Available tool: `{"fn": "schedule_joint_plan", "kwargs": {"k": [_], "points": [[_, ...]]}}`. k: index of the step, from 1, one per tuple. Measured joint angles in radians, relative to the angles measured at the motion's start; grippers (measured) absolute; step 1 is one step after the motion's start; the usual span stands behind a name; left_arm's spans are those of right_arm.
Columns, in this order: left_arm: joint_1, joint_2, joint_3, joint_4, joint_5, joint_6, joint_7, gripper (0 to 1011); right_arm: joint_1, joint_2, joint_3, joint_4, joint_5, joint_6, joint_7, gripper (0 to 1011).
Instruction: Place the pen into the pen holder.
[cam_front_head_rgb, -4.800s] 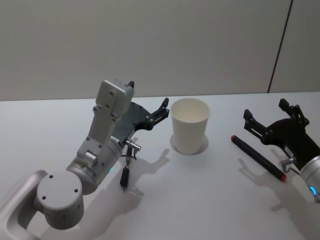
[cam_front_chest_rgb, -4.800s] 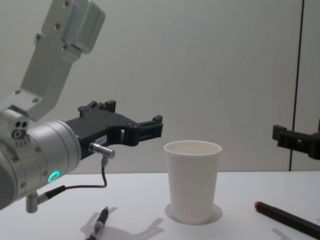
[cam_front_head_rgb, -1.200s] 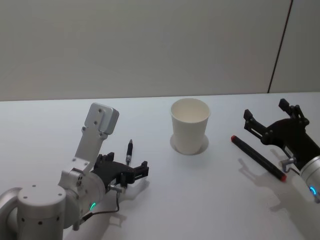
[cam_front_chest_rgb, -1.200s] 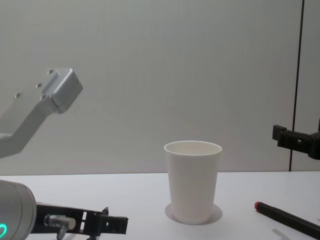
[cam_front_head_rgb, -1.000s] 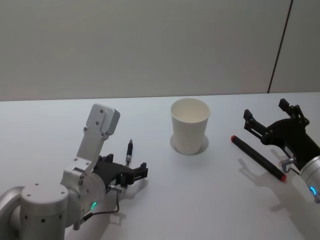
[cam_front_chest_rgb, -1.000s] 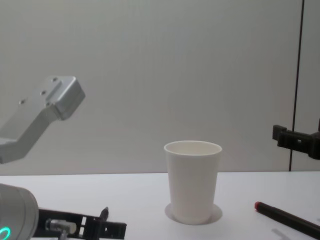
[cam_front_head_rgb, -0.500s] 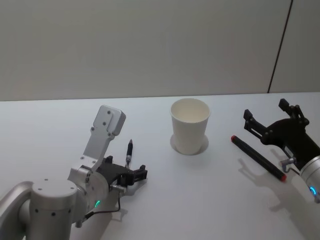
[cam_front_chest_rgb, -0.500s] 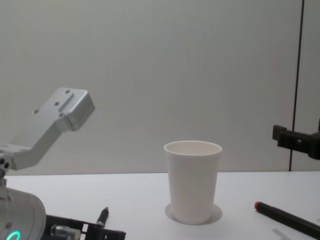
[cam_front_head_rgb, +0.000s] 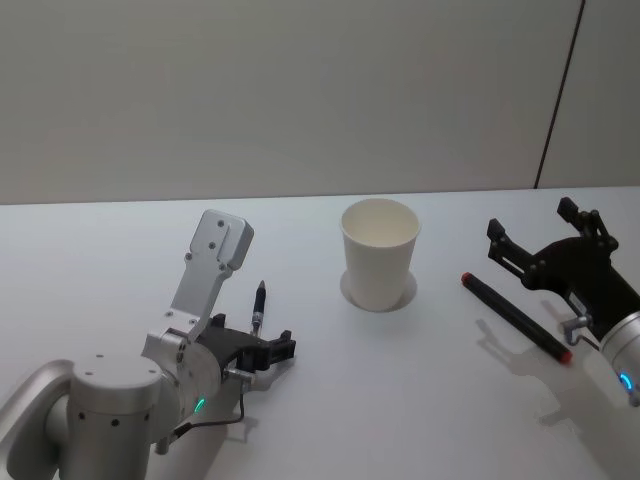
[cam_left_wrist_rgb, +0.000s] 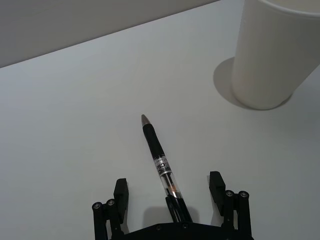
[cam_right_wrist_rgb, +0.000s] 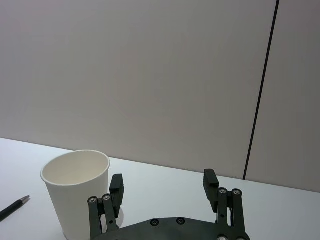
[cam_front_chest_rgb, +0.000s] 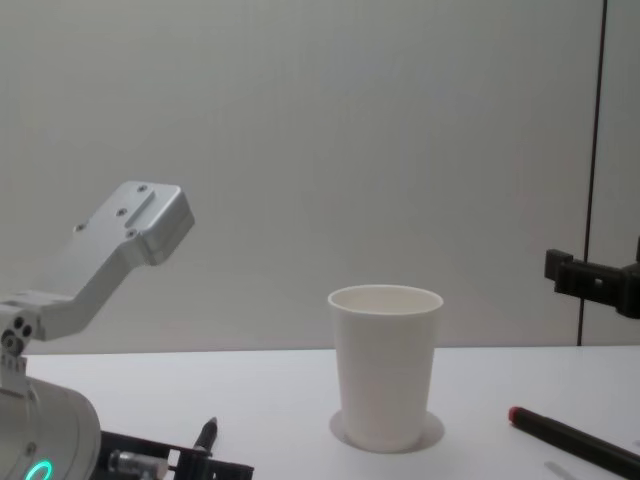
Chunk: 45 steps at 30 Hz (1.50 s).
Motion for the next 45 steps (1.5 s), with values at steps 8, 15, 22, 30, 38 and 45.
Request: {"fn": "schedule_joint_plan", "kwargs": {"k": [8, 15, 22, 30, 38, 45], "points": [[0.0, -0.005, -0.002, 0.002, -0.003, 0.008, 0.007, 991, 0.0, 0.0, 0.0, 0.0, 0.0, 0.0, 0.0, 1002], [0.0, -0.008, -0.003, 0.004, -0.004, 0.012, 0.011, 962, 0.0, 0.0, 0.0, 0.0, 0.0, 0.0, 0.0, 1002], [0.0, -0.009, -0.004, 0.005, -0.005, 0.015, 0.014, 929, 0.0, 0.0, 0.0, 0.0, 0.0, 0.0, 0.0, 1002], [0.0, -0.01, -0.004, 0.006, -0.005, 0.015, 0.014, 891, 0.0, 0.0, 0.0, 0.0, 0.0, 0.0, 0.0, 1002], [-0.001, -0.01, -0.004, 0.005, 0.012, 0.024, 0.012, 845, 0.0, 0.0, 0.0, 0.0, 0.0, 0.0, 0.0, 1002], [-0.002, -0.012, -0.003, -0.007, 0.034, 0.043, 0.011, 802, 0.0, 0.0, 0.0, 0.0, 0.0, 0.0, 0.0, 1002]]}}
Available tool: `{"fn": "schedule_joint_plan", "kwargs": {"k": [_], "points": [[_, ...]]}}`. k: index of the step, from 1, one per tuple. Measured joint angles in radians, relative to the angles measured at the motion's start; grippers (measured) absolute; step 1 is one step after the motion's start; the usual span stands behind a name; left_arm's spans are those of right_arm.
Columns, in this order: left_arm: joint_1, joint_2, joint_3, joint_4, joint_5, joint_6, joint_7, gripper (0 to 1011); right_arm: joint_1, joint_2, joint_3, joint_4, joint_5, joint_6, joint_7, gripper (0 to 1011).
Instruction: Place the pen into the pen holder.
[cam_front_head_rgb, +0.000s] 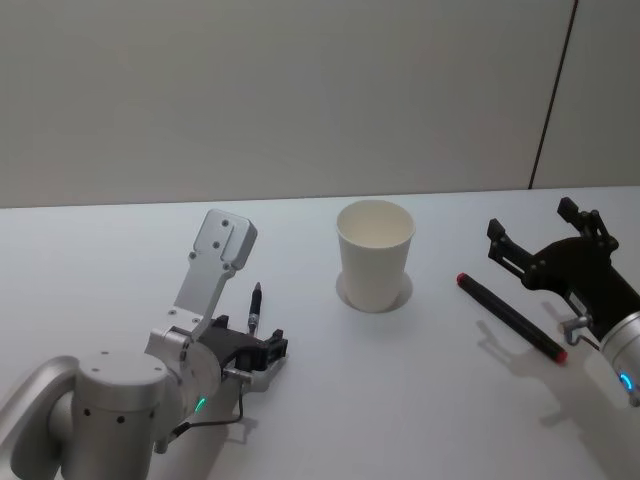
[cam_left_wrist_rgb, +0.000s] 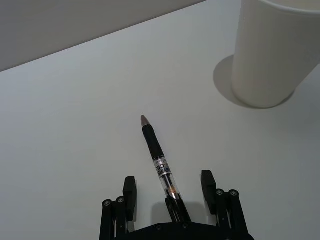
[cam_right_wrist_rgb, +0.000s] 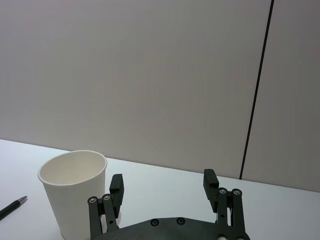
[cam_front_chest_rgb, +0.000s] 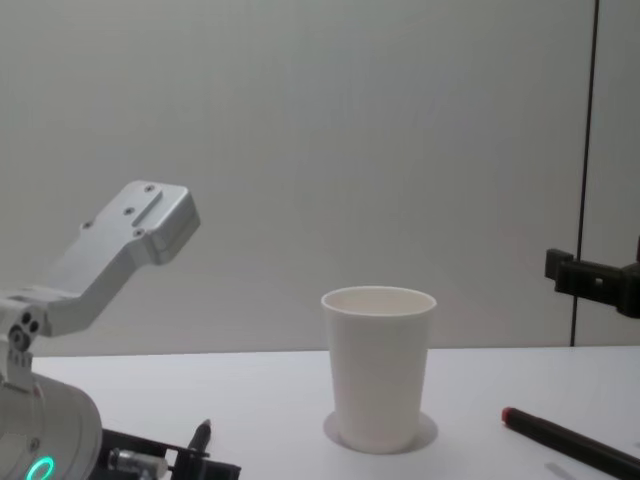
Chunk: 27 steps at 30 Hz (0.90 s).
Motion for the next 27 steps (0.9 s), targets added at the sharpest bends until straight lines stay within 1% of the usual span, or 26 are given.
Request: {"fn": "schedule_joint_plan", "kwargs": {"k": [11, 17, 23, 24, 27], "points": [[0.006, -0.011, -0.003, -0.015, 0.01, 0.018, 0.01, 732, 0.0, 0.0, 0.0, 0.0, 0.0, 0.0, 0.0, 1002], [0.013, -0.02, -0.011, -0.019, -0.008, 0.018, 0.026, 694, 0.0, 0.0, 0.0, 0.0, 0.0, 0.0, 0.0, 1002], [0.024, -0.031, -0.023, -0.022, -0.042, 0.008, 0.049, 654, 0.0, 0.0, 0.0, 0.0, 0.0, 0.0, 0.0, 1002], [0.028, -0.035, -0.029, -0.022, -0.054, 0.003, 0.057, 645, 0.0, 0.0, 0.0, 0.0, 0.0, 0.0, 0.0, 1002], [0.032, -0.039, -0.033, -0.022, -0.064, -0.002, 0.064, 620, 0.0, 0.0, 0.0, 0.0, 0.0, 0.0, 0.0, 1002]]}}
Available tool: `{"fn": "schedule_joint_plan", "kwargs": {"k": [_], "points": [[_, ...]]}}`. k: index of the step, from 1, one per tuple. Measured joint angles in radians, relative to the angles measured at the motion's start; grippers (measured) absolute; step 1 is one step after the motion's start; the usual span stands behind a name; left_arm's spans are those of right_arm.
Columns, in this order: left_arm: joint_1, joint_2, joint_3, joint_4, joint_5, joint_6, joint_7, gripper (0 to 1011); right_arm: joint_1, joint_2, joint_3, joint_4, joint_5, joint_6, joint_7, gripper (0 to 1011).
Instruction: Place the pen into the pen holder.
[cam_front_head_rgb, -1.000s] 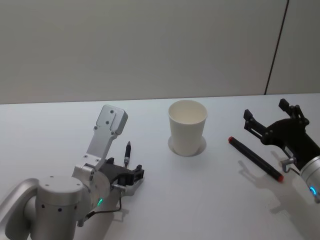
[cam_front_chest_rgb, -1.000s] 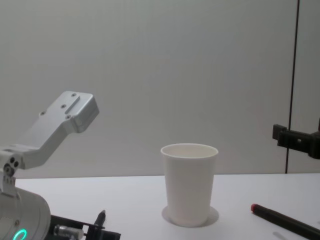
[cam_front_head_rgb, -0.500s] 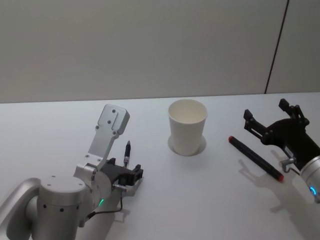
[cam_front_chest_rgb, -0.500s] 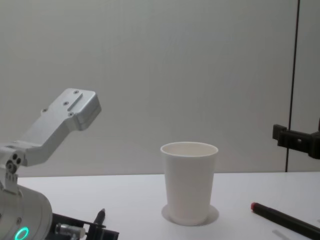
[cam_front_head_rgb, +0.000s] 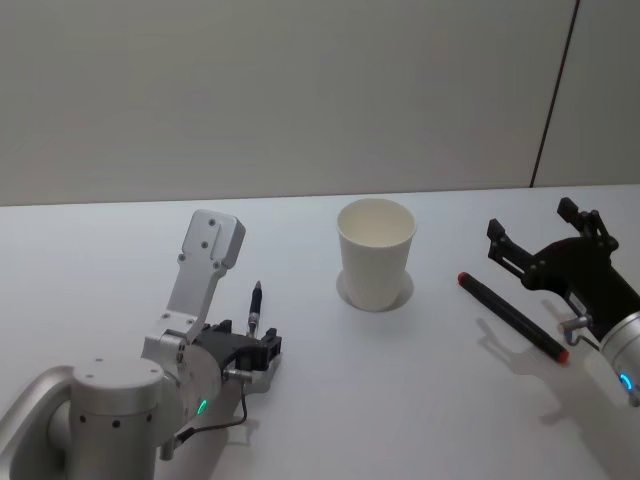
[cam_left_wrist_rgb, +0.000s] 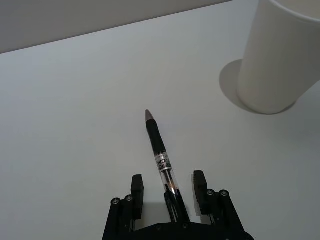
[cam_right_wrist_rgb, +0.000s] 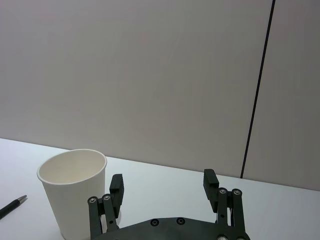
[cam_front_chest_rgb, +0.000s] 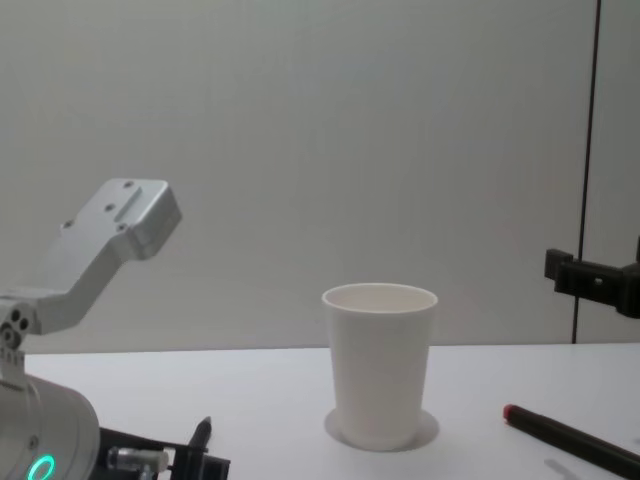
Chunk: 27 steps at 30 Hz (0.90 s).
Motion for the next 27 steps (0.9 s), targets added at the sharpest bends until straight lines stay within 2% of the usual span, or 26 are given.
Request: {"fn": "schedule_joint_plan", "kwargs": {"k": [5, 10, 17, 27], "points": [[0.004, -0.006, -0.007, 0.0, -0.014, -0.006, 0.008, 535, 0.0, 0.0, 0.0, 0.0, 0.0, 0.0, 0.0, 1001], [0.006, -0.01, -0.01, 0.001, -0.018, -0.007, 0.006, 398, 0.0, 0.0, 0.0, 0.0, 0.0, 0.0, 0.0, 1002], [0.004, -0.012, -0.01, 0.004, -0.004, -0.003, -0.018, 347, 0.0, 0.0, 0.0, 0.0, 0.0, 0.0, 0.0, 1002], [-0.01, -0.011, -0.001, 0.015, 0.046, 0.017, -0.093, 276, 0.0, 0.0, 0.0, 0.0, 0.0, 0.0, 0.0, 1002]]}}
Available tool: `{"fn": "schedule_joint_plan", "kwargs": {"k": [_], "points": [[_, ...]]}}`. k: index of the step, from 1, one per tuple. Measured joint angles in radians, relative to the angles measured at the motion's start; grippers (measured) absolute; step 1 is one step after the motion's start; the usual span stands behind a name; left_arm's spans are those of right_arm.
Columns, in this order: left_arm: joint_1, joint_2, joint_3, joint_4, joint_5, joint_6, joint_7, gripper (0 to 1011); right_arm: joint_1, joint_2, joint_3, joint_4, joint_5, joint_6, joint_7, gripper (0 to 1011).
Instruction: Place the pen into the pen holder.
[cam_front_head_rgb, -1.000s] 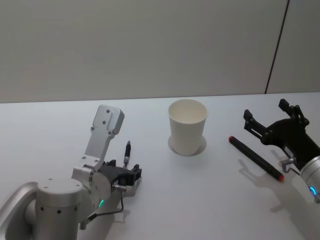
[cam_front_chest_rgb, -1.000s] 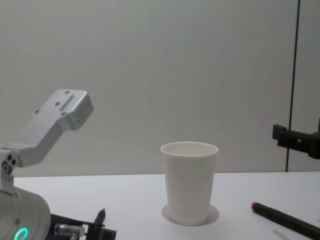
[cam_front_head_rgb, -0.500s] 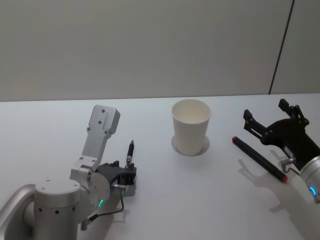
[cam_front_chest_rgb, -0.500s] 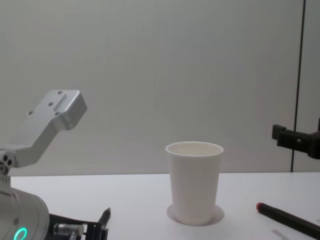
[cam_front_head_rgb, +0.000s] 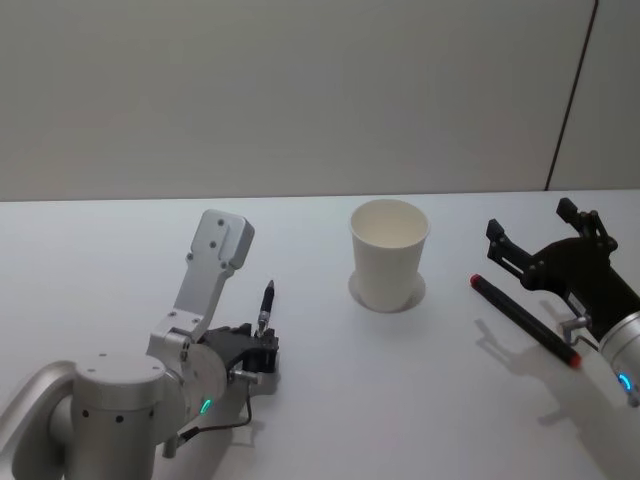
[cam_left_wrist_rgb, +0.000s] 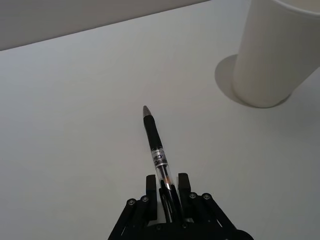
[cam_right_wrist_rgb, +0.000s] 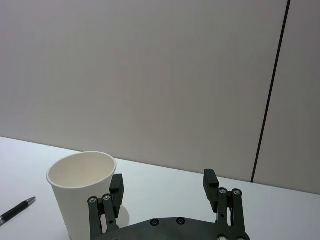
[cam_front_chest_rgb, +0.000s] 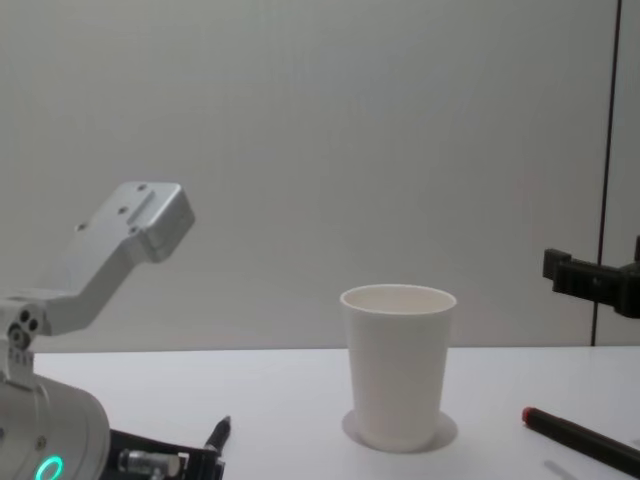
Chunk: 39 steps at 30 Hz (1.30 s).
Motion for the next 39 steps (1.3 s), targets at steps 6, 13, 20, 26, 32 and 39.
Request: {"fn": "schedule_joint_plan", "kwargs": {"k": [6, 13, 20, 26, 32, 39], "points": [[-0.006, 0.0, 0.006, 0.006, 0.024, 0.005, -0.034, 178, 0.0, 0.0, 0.0, 0.0, 0.0, 0.0, 0.0, 1002], [-0.009, -0.004, 0.009, 0.009, 0.04, 0.007, -0.054, 158, 0.0, 0.0, 0.0, 0.0, 0.0, 0.0, 0.0, 1001], [-0.005, -0.008, 0.007, 0.008, 0.041, 0.002, -0.055, 159, 0.0, 0.0, 0.0, 0.0, 0.0, 0.0, 0.0, 1002], [0.004, -0.009, 0.0, 0.001, 0.041, -0.014, -0.045, 158, 0.0, 0.0, 0.0, 0.0, 0.0, 0.0, 0.0, 1002], [0.017, -0.005, -0.009, -0.012, 0.037, -0.038, -0.03, 158, 0.0, 0.0, 0.0, 0.0, 0.0, 0.0, 0.0, 1002], [0.029, 0.007, -0.029, -0.047, 0.034, -0.073, -0.009, 159, 0.0, 0.0, 0.0, 0.0, 0.0, 0.0, 0.0, 1002]]}}
